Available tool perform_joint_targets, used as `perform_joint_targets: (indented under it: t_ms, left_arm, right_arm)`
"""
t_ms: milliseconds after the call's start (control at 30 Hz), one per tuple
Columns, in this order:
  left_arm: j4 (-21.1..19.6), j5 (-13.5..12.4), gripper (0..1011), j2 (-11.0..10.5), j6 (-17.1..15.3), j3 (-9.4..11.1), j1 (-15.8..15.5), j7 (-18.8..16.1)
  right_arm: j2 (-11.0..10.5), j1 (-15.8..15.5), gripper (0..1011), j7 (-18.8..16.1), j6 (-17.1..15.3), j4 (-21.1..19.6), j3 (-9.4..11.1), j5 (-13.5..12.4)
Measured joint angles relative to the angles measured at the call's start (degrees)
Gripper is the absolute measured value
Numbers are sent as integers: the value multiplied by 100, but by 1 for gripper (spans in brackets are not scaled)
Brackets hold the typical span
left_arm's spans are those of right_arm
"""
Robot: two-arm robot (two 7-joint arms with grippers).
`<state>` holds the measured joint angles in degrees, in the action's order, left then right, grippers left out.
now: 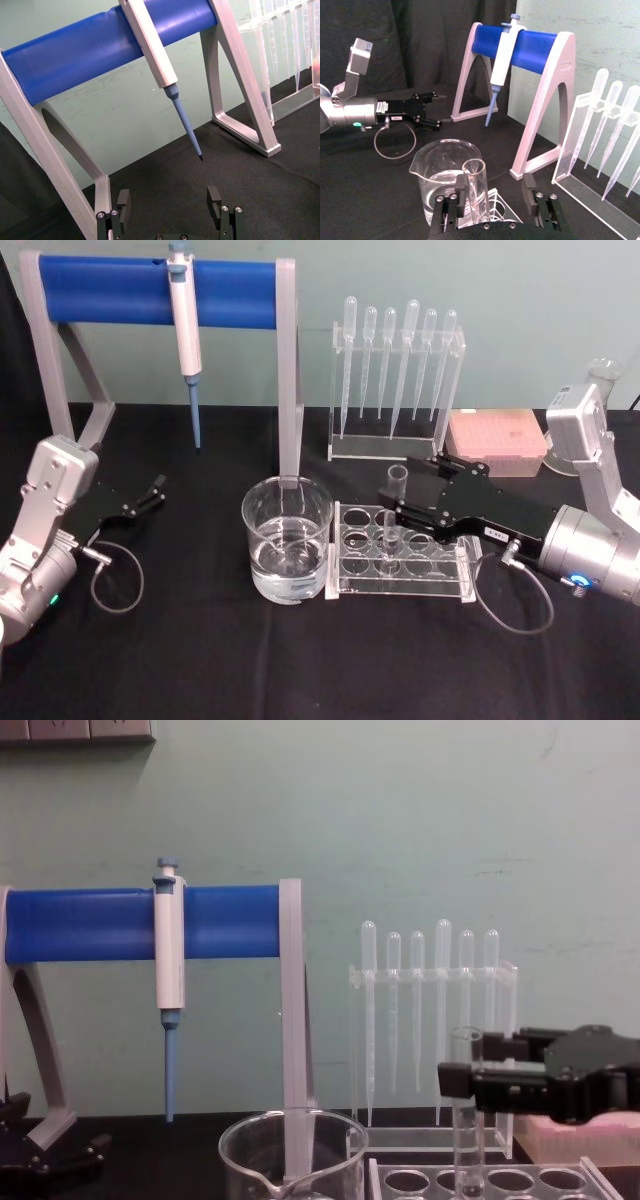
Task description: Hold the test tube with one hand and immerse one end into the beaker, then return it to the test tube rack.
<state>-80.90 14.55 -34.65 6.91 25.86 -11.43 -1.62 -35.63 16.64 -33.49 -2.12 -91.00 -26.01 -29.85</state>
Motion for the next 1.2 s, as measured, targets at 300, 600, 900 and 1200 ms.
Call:
perform_joint_targets:
  t_ms: [300, 600, 900, 1200]
  left_arm:
    - [0, 0, 1000, 0, 0, 0, 0, 0]
    - [0, 0, 1000, 0, 0, 0, 0, 0]
    - [0, 0, 1000, 0, 0, 0, 0, 0]
    - [0, 0, 1000, 0, 0, 0, 0, 0]
  right_arm:
    - [-60, -68, 946, 15, -48, -353, 204, -168]
    - [-133, -133, 1003, 104, -168, -655, 386, -421]
    - [-14, -330, 1002, 724, -192, -911, 702, -611]
    - [739, -649, 1002, 2698, -242, -686, 974, 200]
